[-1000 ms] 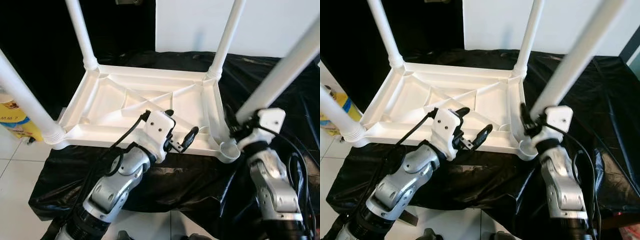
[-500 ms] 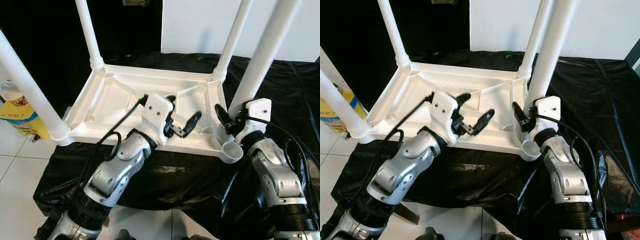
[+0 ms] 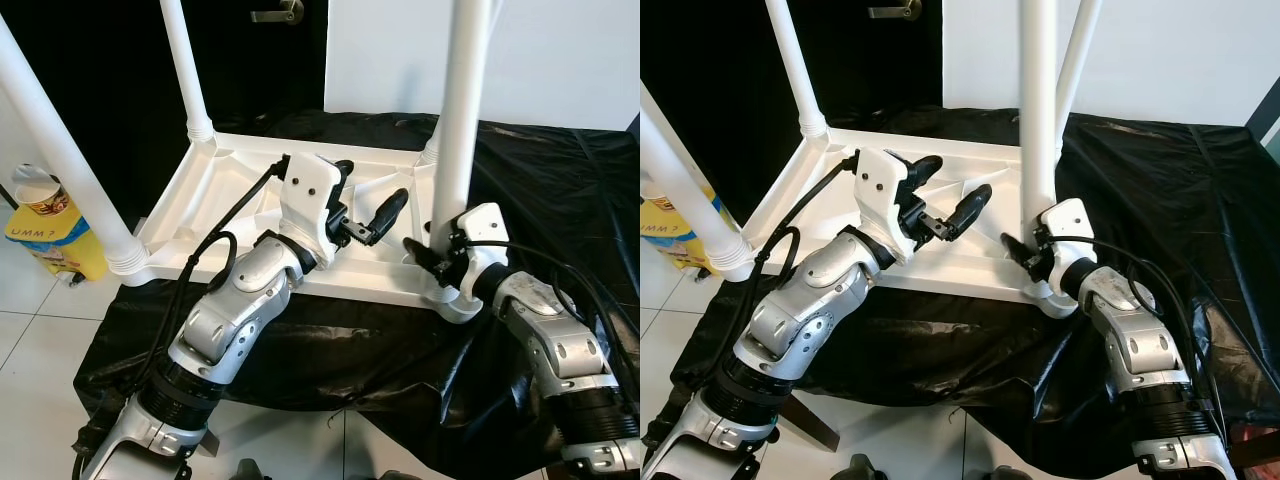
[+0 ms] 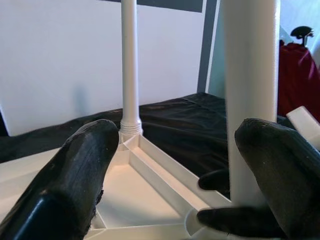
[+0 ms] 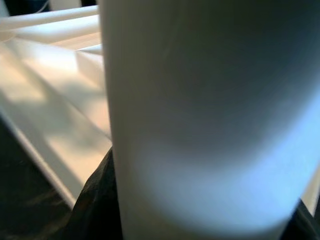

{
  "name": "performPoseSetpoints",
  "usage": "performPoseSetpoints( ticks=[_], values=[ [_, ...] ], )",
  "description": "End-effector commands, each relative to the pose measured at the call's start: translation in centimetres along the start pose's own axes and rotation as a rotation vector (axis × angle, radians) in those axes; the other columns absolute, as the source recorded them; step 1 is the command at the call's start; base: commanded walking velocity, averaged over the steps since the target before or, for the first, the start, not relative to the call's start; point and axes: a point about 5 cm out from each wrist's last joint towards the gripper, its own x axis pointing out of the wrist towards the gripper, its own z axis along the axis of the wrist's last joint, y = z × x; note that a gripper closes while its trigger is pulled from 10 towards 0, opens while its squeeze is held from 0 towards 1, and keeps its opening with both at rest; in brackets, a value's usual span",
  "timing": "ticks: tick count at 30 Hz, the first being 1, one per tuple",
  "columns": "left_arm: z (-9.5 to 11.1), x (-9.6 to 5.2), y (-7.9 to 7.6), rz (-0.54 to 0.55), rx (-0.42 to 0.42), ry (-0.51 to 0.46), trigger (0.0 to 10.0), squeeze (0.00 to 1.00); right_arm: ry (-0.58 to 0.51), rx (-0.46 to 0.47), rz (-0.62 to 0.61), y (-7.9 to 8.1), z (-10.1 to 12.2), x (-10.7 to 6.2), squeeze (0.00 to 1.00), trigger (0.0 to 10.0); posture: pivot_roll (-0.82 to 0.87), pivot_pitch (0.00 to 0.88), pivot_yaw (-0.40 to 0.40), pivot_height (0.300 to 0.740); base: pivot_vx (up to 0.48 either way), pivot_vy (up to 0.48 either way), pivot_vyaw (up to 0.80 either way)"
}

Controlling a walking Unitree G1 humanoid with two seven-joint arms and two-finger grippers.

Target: Building children table

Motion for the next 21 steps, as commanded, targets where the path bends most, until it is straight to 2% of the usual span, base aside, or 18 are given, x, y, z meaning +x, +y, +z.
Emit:
performPoseSetpoints(
  ticks=[1, 2, 3, 4, 5, 6, 7, 10, 11, 12, 14, 21],
  values=[
    [0.5, -0.2, -2.2, -0.457, -0.024, 0.004, 10.0, 0.0, 0.003, -0.033, 0.072, 0.1, 0.3, 0.4, 0.0, 10.0, -0.02, 0.0, -0.054, 0.74, 0.0, 0.0, 0.0],
    [0.5, -0.2, -2.2, -0.457, -0.024, 0.004, 10.0, 0.0, 0.003, -0.033, 0.072, 0.1, 0.3, 0.4, 0.0, 10.0, -0.02, 0.0, -0.054, 0.74, 0.0, 0.0, 0.0],
    [0.7, -0.3, -2.4, -0.507, -0.067, 0.003, 10.0, 0.0, 0.003, -0.052, 0.132, 0.4, 0.6, 0.9, 0.0, 10.0, -0.02, 0.0, -0.056, 0.74, 0.0, 0.0, 0.0],
    [0.7, -0.3, -2.4, -0.507, -0.067, 0.003, 10.0, 0.0, 0.003, -0.052, 0.132, 0.4, 0.6, 0.9, 0.0, 10.0, -0.02, 0.0, -0.056, 0.74, 0.0, 0.0, 0.0],
    [1.1, -0.3, -2.6, -0.558, -0.119, -0.008, 10.0, 0.0, 0.002, -0.064, 0.178, 0.4, 0.9, 1.3, 0.0, 10.0, -0.02, 0.0, -0.059, 0.74, 0.0, 0.0, 0.0],
    [1.1, -0.3, -2.6, -0.558, -0.119, -0.008, 10.0, 0.0, 0.002, -0.064, 0.178, 0.4, 0.9, 1.3, 0.0, 10.0, -0.02, 0.0, -0.059, 0.74, 0.0, 0.0, 0.0],
    [1.7, -0.4, -2.7, -0.604, -0.182, -0.026, 10.0, 0.0, -0.004, -0.074, 0.221, 0.5, 1.3, 1.6, 0.0, 10.0, -0.02, 0.0, -0.059, 0.74, 0.0, 0.0, 0.0],
    [1.7, -0.4, -2.7, -0.604, -0.182, -0.026, 10.0, 0.0, -0.004, -0.074, 0.221, 0.5, 1.3, 1.6, 0.0, 10.0, -0.02, 0.0, -0.059, 0.74, 0.0, 0.0, 0.0],
    [2.1, -0.6, -2.7, -0.652, -0.235, -0.042, 10.0, 0.0, -0.007, -0.076, 0.245, 0.5, 1.6, 2.0, 0.0, 10.0, -0.02, 0.0, -0.059, 0.74, 0.0, 0.0, 0.0],
    [2.1, -0.6, -2.7, -0.652, -0.235, -0.042, 10.0, 0.0, -0.007, -0.076, 0.245, 0.5, 1.6, 2.0, 0.0, 10.0, -0.02, 0.0, -0.059, 0.74, 0.0, 0.0, 0.0],
    [3.0, -0.9, -2.8, -0.748, -0.309, -0.077, 10.0, 0.0, 0.0, -0.077, 0.321, 0.7, 1.9, 2.5, 0.0, 10.0, -0.02, 0.0, -0.07, 0.74, 0.0, 0.0, 0.0],
    [3.7, -0.9, -2.9, -0.799, -0.31, -0.099, 10.0, 0.0, 0.008, -0.062, 0.391, 1.2, 1.9, 2.7, 0.0, 10.0, -0.01, 0.0, -0.077, 0.74, 0.0, 0.0, 0.0]
  ],
)
